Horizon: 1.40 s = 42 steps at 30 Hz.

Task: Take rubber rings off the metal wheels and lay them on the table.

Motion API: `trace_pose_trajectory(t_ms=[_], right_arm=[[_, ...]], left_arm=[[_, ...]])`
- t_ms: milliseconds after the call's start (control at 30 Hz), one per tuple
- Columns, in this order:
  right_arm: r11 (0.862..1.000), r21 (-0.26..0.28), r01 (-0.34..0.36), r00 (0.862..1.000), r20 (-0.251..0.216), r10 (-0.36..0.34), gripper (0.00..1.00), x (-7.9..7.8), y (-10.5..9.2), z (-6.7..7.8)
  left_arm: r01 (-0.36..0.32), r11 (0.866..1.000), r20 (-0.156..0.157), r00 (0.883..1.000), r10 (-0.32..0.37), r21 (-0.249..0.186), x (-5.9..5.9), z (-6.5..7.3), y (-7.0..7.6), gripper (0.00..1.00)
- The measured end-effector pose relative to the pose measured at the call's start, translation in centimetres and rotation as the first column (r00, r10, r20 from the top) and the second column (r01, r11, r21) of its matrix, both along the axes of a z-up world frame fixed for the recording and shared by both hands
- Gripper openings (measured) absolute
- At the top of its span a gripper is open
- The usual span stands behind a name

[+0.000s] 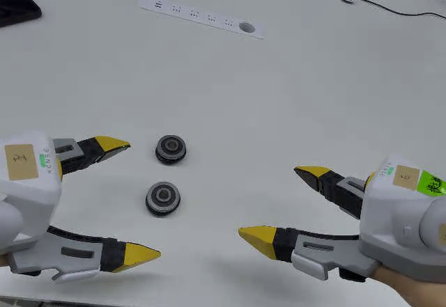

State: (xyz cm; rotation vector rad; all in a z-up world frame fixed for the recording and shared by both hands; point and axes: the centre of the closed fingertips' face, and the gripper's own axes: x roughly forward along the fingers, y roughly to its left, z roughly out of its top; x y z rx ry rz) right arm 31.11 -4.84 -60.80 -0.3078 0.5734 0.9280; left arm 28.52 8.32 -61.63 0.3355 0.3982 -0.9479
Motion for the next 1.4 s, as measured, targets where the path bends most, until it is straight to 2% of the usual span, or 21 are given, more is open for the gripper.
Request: trace_pose_trajectory(t_ms=[567,767,1033,1400], right_arm=[[1.0,0.0,0.01,1.0,-0.021,-0.01,0.71,-0.1,0.0,-0.2],[1.0,0.004,0.011,0.999,-0.04,-0.011,0.7,-0.4,0.3,-0.8],[1.0,0.021,0.02,0.998,-0.057,-0.019,0.69,-0.4,0.6,-1.2],[0.994,0.077,0.072,0.994,-0.086,-0.065,0.66,0.2,0.7,-1.4]], left_arm=[[0.013,1.0,-0.005,1.0,-0.013,0.005,0.3,-0.4,0.0,0.82],[0.0,1.0,0.004,1.0,0.0,0.002,0.9,-0.3,0.3,0.8],[0.001,1.0,0.006,1.0,-0.001,-0.009,2.1,-0.2,0.2,0.7],[0.024,1.0,0.009,1.0,-0.024,0.013,2.8,-0.6,-0.7,0.55]])
